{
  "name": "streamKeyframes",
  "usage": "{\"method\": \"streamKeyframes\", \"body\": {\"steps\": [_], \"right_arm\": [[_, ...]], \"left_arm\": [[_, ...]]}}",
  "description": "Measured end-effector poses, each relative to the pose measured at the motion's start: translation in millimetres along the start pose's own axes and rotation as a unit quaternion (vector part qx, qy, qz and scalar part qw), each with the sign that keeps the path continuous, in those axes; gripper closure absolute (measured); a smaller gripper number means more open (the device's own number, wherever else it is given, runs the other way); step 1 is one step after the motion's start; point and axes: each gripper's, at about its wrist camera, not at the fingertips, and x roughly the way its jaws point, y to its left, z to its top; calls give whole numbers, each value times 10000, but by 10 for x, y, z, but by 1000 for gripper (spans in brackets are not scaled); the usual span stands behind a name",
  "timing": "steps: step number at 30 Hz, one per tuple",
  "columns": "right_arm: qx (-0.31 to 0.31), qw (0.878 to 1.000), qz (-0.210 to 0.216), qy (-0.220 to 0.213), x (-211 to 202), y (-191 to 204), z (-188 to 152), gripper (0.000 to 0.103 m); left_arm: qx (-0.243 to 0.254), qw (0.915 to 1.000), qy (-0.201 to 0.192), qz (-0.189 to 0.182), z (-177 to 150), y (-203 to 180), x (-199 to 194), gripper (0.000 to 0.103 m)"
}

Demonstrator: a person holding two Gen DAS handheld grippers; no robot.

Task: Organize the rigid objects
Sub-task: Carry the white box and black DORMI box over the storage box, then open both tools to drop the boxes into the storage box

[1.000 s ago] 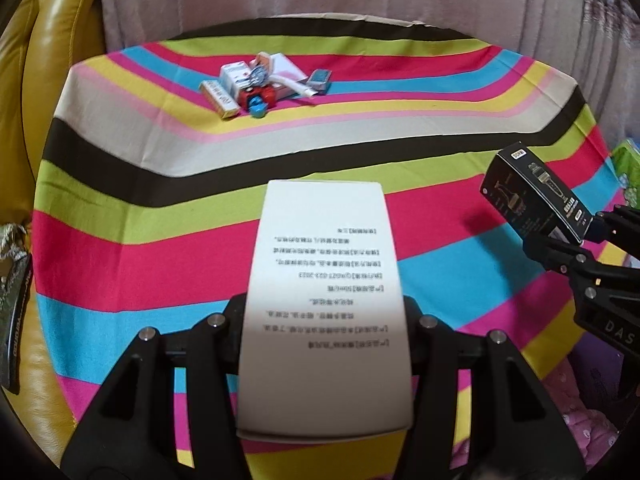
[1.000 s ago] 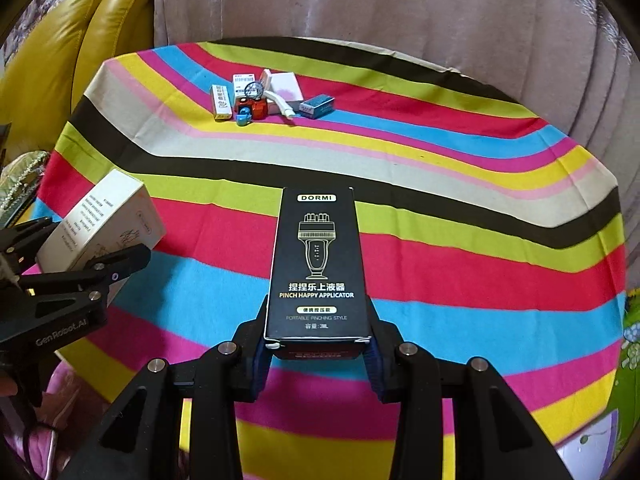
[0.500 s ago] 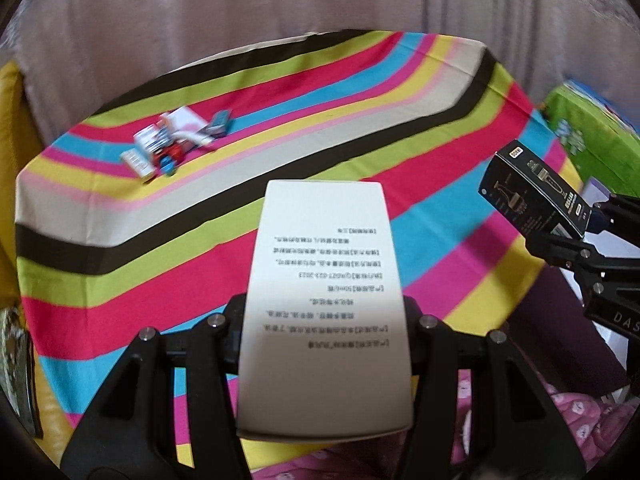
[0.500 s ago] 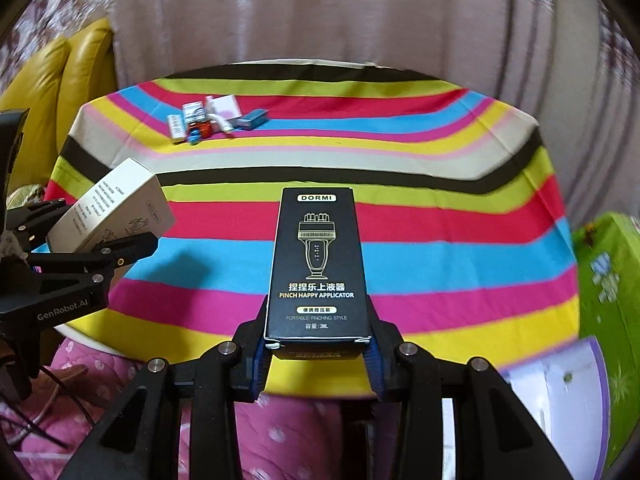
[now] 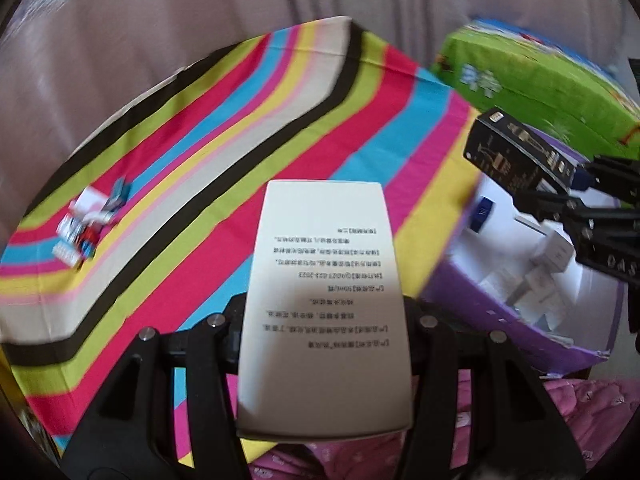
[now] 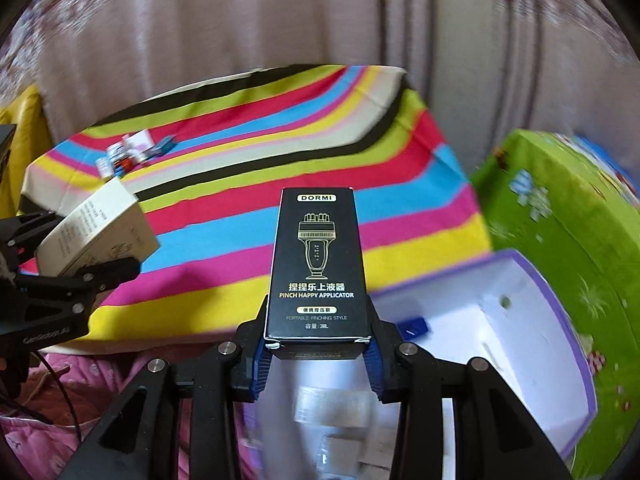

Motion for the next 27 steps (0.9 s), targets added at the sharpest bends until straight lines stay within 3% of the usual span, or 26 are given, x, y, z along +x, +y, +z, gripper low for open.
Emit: {"method": "streamKeyframes", "body": {"steps": [11,18,22,24,27], "right_arm": [[498,9964,-686,50,-217,-713,-269,63],[510,9881,-1442,141,-417,-1109,-378,63],[371,9836,-1739,320,-443,-1188,-411,62],[323,9791,-1959,450,-415,-1226,-403,60],[402,9749,-2163,355,-427,-1253,-350,49]], "left_arm": [[832,9939,99,-712,346,-720,54,48],[1113,9807,159,-1599,506,-1174,89,48],[1228,9688,-76,-2150,514,-1351,25,47],[1243,9646,-217,-2314,504,-1366,-22,31],[1064,9696,-618,-2114,478,-1214,-101,17]]}}
